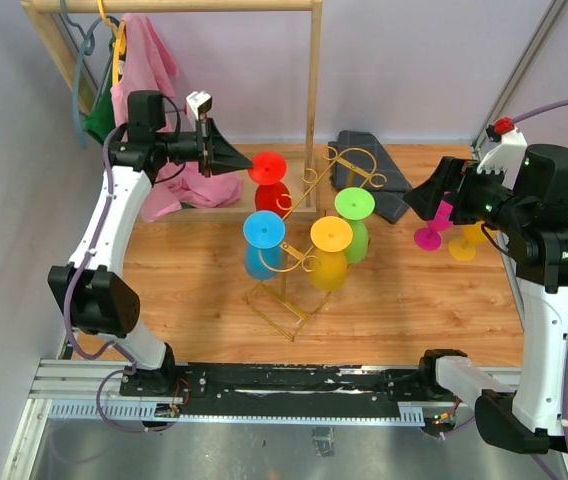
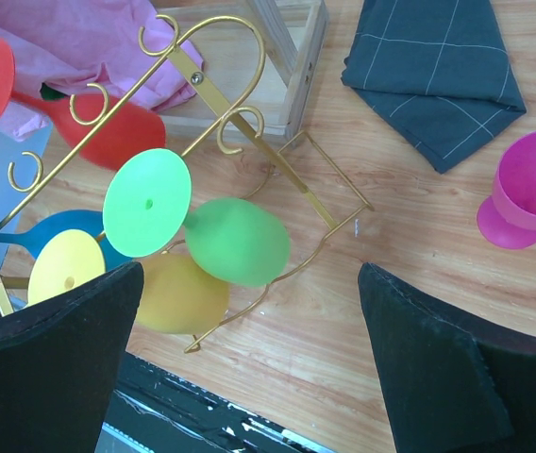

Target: Take the wine glass off the wine glass rack

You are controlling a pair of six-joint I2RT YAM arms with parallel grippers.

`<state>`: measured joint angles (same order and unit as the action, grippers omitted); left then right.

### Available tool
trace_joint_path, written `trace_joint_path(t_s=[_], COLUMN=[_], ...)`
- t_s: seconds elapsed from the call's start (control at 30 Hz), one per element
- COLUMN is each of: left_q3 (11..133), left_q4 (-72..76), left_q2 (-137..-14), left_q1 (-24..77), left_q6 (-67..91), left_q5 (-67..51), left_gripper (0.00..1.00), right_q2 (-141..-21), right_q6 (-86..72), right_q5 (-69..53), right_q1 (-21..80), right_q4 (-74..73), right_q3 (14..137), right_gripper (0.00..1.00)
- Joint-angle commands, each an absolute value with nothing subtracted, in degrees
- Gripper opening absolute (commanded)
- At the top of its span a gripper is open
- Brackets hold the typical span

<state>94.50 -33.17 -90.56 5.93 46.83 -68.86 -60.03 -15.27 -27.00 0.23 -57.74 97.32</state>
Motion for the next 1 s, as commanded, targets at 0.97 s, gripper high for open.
trace_joint_path(t_s=[0.97], left_q3=[112.25], left_q4=[-36.65], left_q2=[-81.72], left_q1=[26.93], left_q6=[-24.28], left_q5=[-54.47], left_gripper=[0.00], right_q2=[-70.09], right_q6=[-15.11], right_q5=[-31.78], right_q1=[-0.44], right_q4=[-61.72], right_q3=[115.05], right_gripper=[0.99])
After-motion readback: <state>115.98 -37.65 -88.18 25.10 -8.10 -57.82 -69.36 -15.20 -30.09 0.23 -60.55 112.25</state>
